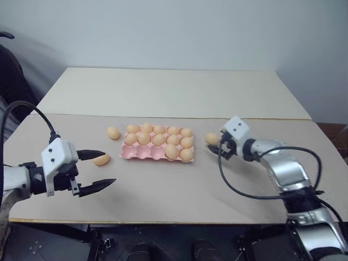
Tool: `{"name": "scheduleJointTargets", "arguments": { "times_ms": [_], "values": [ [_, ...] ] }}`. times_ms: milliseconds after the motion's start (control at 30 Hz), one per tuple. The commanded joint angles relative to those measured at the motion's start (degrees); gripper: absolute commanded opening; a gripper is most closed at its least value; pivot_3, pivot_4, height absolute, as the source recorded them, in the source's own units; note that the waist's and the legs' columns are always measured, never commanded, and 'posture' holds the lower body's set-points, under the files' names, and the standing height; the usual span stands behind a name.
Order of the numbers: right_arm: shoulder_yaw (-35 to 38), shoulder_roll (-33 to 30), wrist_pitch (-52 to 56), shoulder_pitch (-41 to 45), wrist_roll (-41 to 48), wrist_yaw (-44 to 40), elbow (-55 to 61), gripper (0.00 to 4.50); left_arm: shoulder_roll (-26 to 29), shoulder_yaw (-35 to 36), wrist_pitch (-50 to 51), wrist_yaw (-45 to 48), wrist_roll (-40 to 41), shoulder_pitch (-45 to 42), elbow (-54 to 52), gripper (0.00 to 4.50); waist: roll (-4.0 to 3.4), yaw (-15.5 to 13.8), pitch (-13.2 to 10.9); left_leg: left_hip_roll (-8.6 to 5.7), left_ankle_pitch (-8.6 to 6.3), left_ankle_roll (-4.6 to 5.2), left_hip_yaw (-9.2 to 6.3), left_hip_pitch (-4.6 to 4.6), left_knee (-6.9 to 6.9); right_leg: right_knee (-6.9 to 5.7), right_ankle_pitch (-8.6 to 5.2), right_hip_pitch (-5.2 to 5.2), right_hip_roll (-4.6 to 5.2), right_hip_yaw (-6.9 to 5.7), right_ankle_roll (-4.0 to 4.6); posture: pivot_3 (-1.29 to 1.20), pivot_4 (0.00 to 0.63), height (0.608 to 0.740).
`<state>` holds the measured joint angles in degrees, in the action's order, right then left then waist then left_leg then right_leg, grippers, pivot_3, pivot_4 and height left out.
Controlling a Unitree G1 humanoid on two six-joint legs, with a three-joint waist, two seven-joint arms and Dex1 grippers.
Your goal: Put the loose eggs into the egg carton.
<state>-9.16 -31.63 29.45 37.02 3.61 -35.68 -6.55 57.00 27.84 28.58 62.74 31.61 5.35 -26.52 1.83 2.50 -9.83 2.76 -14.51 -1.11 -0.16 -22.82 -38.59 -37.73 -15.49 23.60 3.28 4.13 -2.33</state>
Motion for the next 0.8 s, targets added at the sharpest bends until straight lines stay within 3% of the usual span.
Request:
{"name": "scheduleJointTargets", "arguments": {
  "times_ms": [33,433,700,800],
  "values": [
    [-0.22,1.21,-6.36,3.08,-2.47,1.27,-4.59,4.48,0.25,1.74,-0.43,-0.56,0.18,0.41,-1.69,4.5,0.0,-0.02,0.0,0.0,0.0,0.0,0.0,-0.05,0.0,-0.03,0.0,0.06,0.0,0.0,0.0,0.0,0.15,0.74],
    [-0.67,5.72,-13.87,9.09,-5.09,-0.02,-21.74,4.48,0.2,2.03,-0.61,-0.87,0.43,1.36,-2.22,4.5,-0.01,0.15,0.0,0.0,0.06,-0.09,0.01,-0.39,-0.05,-0.29,0.02,0.55,0.0,0.05,0.03,0.0,0.15,0.74],
    [-0.52,5.74,-15.19,8.58,-5.89,-0.29,-21.34,1.99,0.14,2.59,-0.71,-0.93,0.48,2.15,-2.69,4.5,-0.01,0.16,0.0,0.0,0.06,-0.09,0.01,-0.39,-0.05,-0.3,0.02,0.55,-0.01,0.04,0.03,0.0,0.15,0.74],
    [0.0,5.43,-14.42,7.89,-6.46,0.93,-19.16,1.92,0.08,2.33,-0.68,-1.07,0.53,1.94,-2.68,4.5,-0.01,0.15,0.0,0.0,0.06,-0.09,0.01,-0.39,-0.05,-0.3,0.02,0.55,-0.01,0.04,0.03,0.0,0.15,0.74]
  ]
}}
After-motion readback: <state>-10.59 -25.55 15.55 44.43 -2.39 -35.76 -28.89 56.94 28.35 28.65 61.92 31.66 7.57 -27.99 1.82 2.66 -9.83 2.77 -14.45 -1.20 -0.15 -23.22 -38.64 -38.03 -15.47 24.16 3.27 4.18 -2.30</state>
